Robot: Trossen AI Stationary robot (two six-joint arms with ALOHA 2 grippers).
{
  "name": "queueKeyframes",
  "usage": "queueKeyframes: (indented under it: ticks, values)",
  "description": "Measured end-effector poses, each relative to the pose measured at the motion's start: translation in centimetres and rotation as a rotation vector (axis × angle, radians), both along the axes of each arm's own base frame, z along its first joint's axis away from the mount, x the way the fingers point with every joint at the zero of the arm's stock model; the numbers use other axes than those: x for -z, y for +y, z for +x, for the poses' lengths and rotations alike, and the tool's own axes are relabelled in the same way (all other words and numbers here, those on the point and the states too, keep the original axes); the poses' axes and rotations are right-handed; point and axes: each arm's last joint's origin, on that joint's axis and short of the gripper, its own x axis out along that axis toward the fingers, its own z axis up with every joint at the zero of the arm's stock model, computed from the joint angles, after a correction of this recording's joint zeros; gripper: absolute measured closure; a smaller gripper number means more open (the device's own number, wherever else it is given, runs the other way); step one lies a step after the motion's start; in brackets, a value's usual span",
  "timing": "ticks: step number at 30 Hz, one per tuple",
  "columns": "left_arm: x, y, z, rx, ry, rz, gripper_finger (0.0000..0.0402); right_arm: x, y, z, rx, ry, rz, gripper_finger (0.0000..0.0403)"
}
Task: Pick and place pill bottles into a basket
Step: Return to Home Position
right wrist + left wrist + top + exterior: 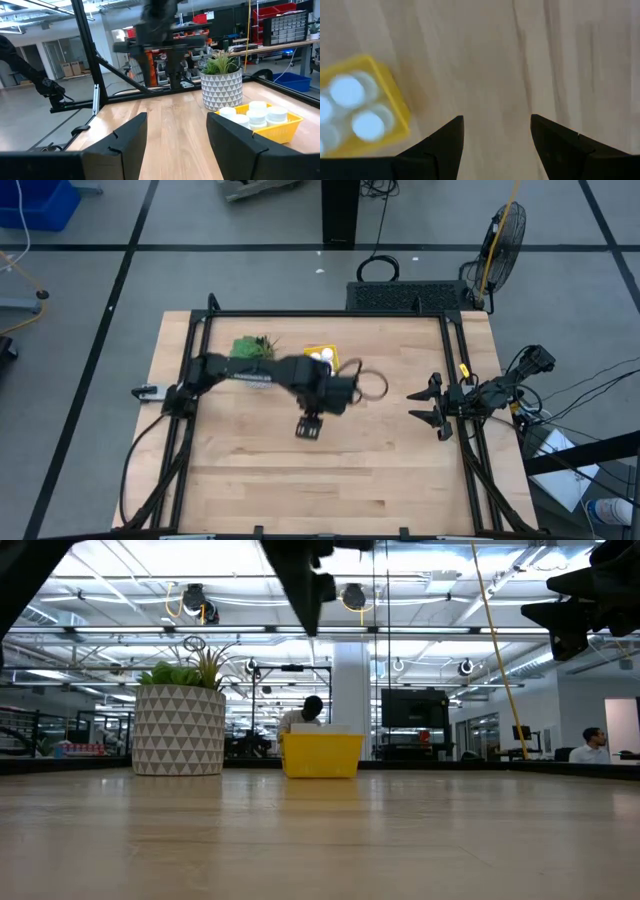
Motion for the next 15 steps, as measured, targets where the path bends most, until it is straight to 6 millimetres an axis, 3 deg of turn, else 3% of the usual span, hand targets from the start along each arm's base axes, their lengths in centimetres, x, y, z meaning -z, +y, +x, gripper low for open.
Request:
queueKeyframes:
  ticks: [4,10,15]
  values:
    - [0.3,-3.7,-1.2,0.003,0.080,0.036,0.0167,0.0,0.0,0.0,0.000,0.000,0.000,0.0206]
    - [-0.2,-9.3,-4.0,0.042,0.055,0.095,0.0167,0.0,0.0,0.0,0.000,0.000,0.000,0.0206]
    - [0.6,-12.5,-5.8,0.094,-0.102,0.090,0.0167,0.0,0.0,0.0,0.000,0.001,-0.001,0.0206]
